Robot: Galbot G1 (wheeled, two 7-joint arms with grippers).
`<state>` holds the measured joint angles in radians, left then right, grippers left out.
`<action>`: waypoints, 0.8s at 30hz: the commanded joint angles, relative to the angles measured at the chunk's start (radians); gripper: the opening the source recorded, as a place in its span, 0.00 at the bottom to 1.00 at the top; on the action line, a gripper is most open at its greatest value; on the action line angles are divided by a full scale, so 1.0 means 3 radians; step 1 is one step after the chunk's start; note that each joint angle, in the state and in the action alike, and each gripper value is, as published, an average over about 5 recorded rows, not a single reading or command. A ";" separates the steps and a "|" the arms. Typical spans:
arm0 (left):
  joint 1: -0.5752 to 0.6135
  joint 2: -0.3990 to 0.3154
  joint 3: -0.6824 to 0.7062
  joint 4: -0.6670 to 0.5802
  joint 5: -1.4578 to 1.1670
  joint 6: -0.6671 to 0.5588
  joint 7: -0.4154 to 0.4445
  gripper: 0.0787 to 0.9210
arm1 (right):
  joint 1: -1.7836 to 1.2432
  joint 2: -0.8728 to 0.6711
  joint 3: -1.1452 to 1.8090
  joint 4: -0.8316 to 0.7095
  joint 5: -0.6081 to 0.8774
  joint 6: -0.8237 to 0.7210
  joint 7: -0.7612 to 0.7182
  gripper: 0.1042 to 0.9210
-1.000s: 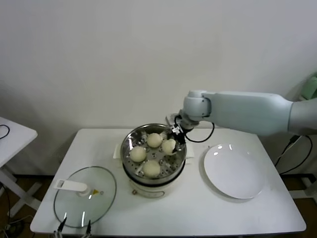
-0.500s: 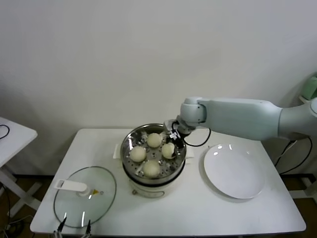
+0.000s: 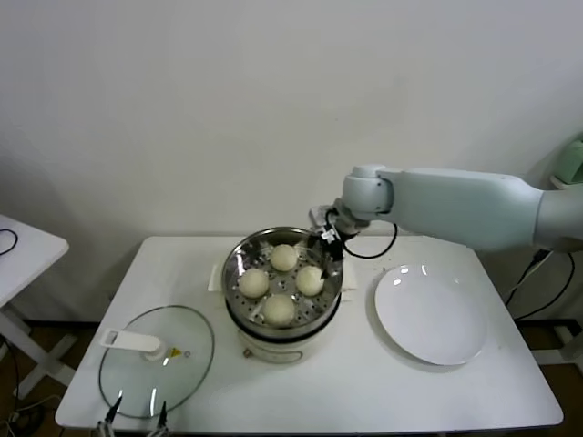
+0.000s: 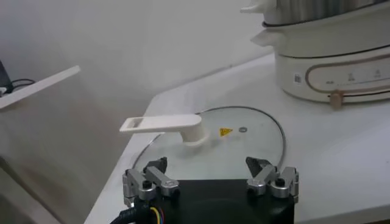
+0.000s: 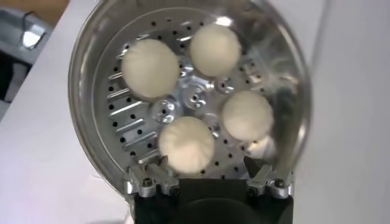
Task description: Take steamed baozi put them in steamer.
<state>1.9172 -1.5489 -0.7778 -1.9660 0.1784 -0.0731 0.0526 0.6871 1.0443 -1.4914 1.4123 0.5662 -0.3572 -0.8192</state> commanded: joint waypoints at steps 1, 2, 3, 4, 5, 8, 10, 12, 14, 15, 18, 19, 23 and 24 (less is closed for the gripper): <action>-0.0004 0.0005 0.0012 -0.0025 0.0000 0.0008 0.0007 0.88 | -0.0175 -0.0953 0.0640 0.0695 0.0598 -0.0327 0.0937 0.88; -0.0007 0.0007 0.0013 -0.0026 0.0000 0.0008 0.0009 0.88 | -0.0304 -0.1082 0.0790 0.0789 0.0663 -0.0349 0.1088 0.88; -0.0010 0.0009 0.0013 -0.0025 0.0001 0.0008 0.0010 0.88 | -0.0442 -0.1193 0.0945 0.0867 0.0715 -0.0354 0.1231 0.88; -0.0013 0.0012 0.0014 -0.0024 0.0001 0.0007 0.0011 0.88 | -0.0597 -0.1301 0.1118 0.0945 0.0766 -0.0352 0.1365 0.88; -0.0017 0.0015 0.0016 -0.0025 0.0000 0.0006 0.0012 0.88 | -0.0760 -0.1400 0.1296 0.1018 0.0804 -0.0339 0.1491 0.88; -0.0019 0.0027 0.0024 -0.0039 -0.0009 0.0002 0.0013 0.88 | -0.1354 -0.1651 0.1889 0.1219 0.0879 -0.0274 0.1834 0.88; -0.0018 0.0037 0.0027 -0.0050 -0.0019 0.0001 0.0016 0.88 | -0.1810 -0.1794 0.2329 0.1352 0.0881 -0.0245 0.1999 0.88; -0.0021 0.0045 0.0027 -0.0057 -0.0026 0.0000 0.0019 0.88 | -0.2268 -0.1917 0.2809 0.1500 0.0819 -0.0222 0.2086 0.88; -0.0024 0.0051 0.0025 -0.0060 -0.0030 -0.0002 0.0021 0.88 | -0.2713 -0.2029 0.3223 0.1663 0.0746 -0.0145 0.2176 0.88; -0.0024 0.0053 0.0025 -0.0063 -0.0032 -0.0003 0.0023 0.88 | -0.2985 -0.2077 0.3458 0.1748 0.0710 -0.0094 0.2222 0.88; -0.0022 0.0059 0.0027 -0.0068 -0.0030 -0.0003 0.0032 0.88 | -0.3940 -0.2143 0.4282 0.1962 0.0594 0.0065 0.2358 0.88; -0.0023 0.0061 0.0028 -0.0068 -0.0027 -0.0003 0.0035 0.88 | -0.4298 -0.2135 0.4589 0.2015 0.0540 0.0097 0.2390 0.88; -0.0025 0.0067 0.0036 -0.0075 -0.0019 -0.0002 0.0043 0.88 | -0.5522 -0.1968 0.5660 0.2127 0.0244 0.0237 0.2464 0.88; -0.0024 0.0067 0.0039 -0.0078 -0.0016 -0.0002 0.0045 0.88 | -0.5813 -0.1879 0.5928 0.2146 0.0169 0.0290 0.2466 0.88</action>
<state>1.9088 -1.5301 -0.7687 -1.9868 0.1715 -0.0732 0.0645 -0.0979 0.5385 -0.5878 1.8637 0.7340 -0.3683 -0.2465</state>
